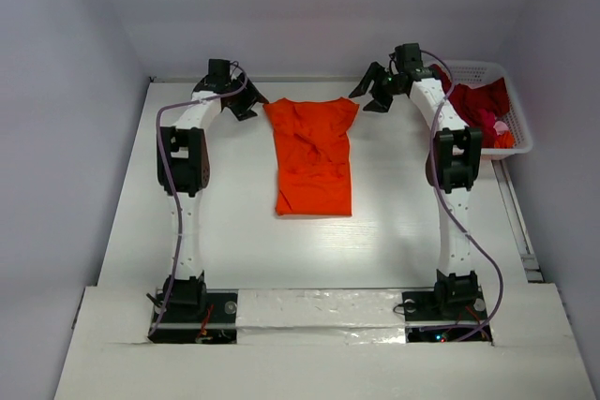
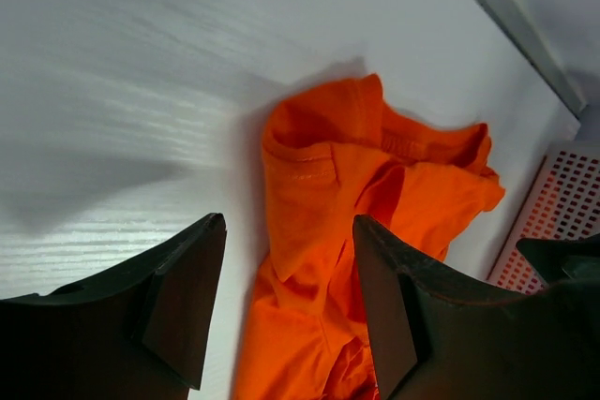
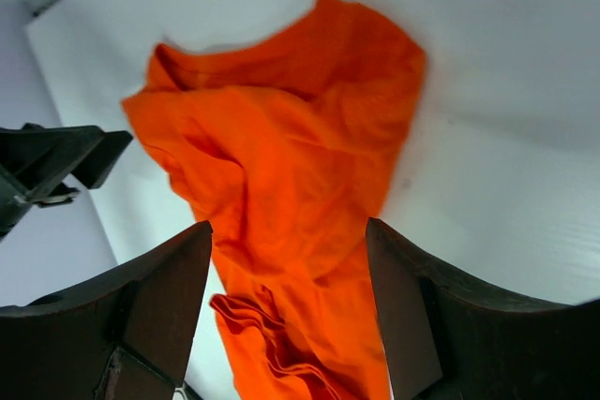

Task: Fold and stack the t-shirts
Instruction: Grab one side of the 2/3 rectangular tshirt with both arms, then fold the long partially folded tshirt into a neat square

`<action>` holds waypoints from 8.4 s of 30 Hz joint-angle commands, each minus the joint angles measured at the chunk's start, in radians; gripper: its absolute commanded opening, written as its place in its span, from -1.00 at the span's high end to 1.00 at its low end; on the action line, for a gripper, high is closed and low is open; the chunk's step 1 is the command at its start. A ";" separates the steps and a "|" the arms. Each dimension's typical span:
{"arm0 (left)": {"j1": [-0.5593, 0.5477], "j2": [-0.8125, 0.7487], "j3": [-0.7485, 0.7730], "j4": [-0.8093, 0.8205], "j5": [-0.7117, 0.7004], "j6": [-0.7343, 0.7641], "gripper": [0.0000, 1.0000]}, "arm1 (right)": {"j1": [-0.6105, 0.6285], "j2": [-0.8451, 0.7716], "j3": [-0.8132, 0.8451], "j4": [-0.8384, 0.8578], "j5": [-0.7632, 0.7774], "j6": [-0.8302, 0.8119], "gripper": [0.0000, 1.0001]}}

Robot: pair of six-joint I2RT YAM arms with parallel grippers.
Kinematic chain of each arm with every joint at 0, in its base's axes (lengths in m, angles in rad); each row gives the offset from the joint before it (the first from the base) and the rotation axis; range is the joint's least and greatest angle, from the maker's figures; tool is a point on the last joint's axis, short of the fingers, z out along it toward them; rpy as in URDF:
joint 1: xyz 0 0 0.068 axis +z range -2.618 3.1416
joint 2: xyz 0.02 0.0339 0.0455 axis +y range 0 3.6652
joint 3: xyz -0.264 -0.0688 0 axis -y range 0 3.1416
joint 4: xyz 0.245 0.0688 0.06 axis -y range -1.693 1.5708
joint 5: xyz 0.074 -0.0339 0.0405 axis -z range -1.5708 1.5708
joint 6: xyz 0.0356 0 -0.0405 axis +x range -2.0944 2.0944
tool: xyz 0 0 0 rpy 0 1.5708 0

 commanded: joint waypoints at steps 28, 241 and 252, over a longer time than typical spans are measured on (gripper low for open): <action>-0.010 0.062 0.010 0.138 0.060 -0.067 0.01 | 0.008 0.032 -0.078 0.224 -0.021 0.230 -0.41; -0.111 -0.866 -0.778 0.002 0.094 0.012 1.00 | 0.149 -0.918 -1.103 0.359 -0.027 0.143 1.00; -0.130 -0.935 -0.878 -0.031 0.094 0.027 1.00 | 0.158 -0.967 -1.198 0.353 -0.027 0.111 1.00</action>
